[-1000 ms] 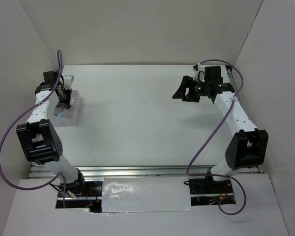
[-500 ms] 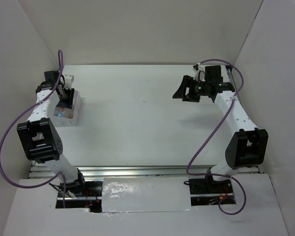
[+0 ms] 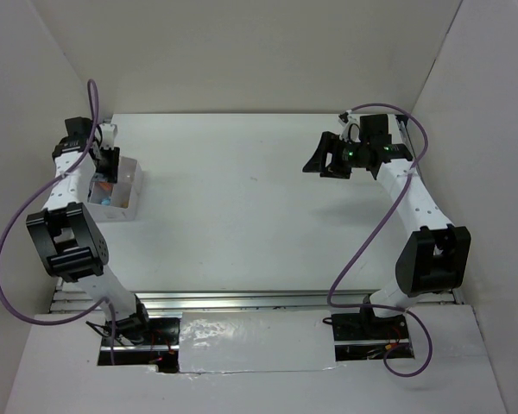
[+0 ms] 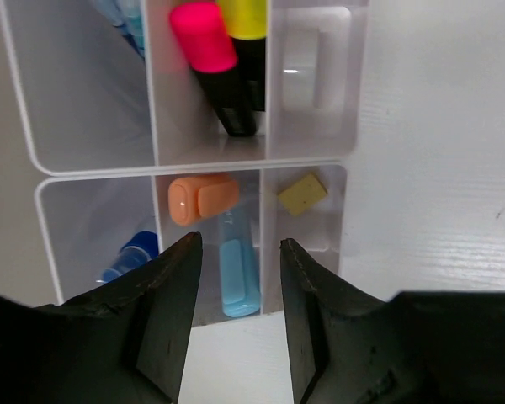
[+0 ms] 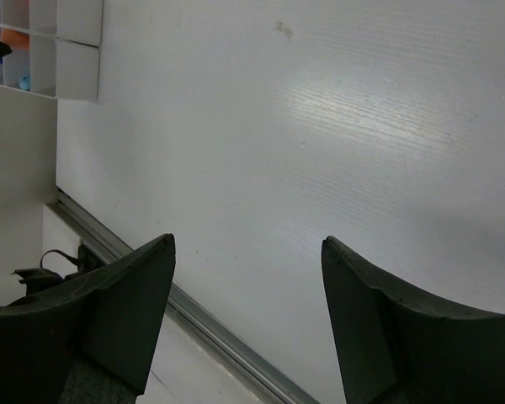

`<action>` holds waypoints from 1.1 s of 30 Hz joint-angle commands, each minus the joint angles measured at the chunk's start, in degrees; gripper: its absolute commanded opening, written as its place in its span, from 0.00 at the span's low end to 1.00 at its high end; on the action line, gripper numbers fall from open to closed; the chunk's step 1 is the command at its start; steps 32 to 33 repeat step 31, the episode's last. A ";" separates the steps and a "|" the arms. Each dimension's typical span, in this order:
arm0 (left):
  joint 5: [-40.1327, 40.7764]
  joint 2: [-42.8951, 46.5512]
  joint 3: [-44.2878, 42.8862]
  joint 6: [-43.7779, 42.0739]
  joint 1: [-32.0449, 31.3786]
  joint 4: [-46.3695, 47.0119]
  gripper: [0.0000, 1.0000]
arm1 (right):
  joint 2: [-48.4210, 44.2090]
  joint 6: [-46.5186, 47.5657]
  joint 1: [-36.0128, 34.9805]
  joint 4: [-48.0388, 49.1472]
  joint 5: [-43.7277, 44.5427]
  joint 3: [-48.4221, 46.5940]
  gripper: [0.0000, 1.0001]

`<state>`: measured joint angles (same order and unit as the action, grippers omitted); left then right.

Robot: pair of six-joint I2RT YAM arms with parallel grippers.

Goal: Sort the stationery into containers
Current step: Place the stationery into the container

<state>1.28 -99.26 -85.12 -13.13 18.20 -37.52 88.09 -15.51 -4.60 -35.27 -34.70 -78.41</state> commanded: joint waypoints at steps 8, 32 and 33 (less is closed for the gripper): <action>-14.89 6.87 -3.12 1.00 0.09 -0.72 0.62 | -1.34 2.32 0.12 -0.33 -0.81 -1.40 0.76; -3.65 25.77 20.25 12.33 -32.43 14.66 1.00 | -25.15 19.91 6.25 3.79 22.04 24.52 1.00; -3.65 25.77 20.25 12.33 -32.43 14.66 1.00 | -25.15 19.91 6.25 3.79 22.04 24.52 1.00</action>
